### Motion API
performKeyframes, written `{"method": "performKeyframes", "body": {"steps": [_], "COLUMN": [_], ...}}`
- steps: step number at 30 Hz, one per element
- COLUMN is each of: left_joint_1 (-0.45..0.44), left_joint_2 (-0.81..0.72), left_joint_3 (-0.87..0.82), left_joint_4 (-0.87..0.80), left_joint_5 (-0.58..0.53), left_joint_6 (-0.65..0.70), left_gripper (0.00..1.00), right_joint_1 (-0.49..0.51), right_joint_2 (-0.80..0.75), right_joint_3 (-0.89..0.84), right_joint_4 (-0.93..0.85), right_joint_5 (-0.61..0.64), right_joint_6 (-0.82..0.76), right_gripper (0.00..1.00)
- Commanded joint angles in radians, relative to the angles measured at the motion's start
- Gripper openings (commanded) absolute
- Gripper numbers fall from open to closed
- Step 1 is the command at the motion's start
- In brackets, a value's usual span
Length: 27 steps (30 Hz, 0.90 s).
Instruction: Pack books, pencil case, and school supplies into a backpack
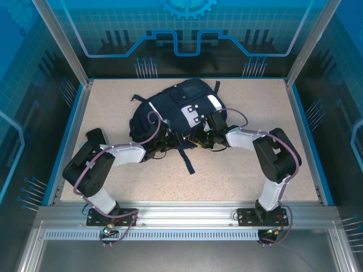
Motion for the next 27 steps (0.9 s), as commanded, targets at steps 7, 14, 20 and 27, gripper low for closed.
{"method": "performKeyframes", "body": {"steps": [7,14,20,27], "left_joint_1": [0.021,0.023,0.027,0.031], "left_joint_2": [-0.017,0.052,0.083,0.089], "left_joint_3": [-0.003,0.015,-0.001,-0.017], "left_joint_4": [0.012,0.116,0.222,0.262], "left_joint_5": [-0.065,0.036,0.113,0.121], "left_joint_6": [-0.006,-0.002,-0.006,0.007], "left_gripper": [0.45,0.45,0.42,0.35], "right_joint_1": [0.007,0.01,0.012,0.012], "right_joint_2": [0.039,0.04,0.04,0.037], "right_joint_3": [-0.013,-0.015,-0.014,-0.017], "right_joint_4": [-0.041,-0.038,-0.034,-0.035], "right_joint_5": [-0.012,-0.016,-0.018,-0.015], "right_joint_6": [0.015,0.013,0.014,0.016], "right_gripper": [0.36,0.35,0.34,0.33]}}
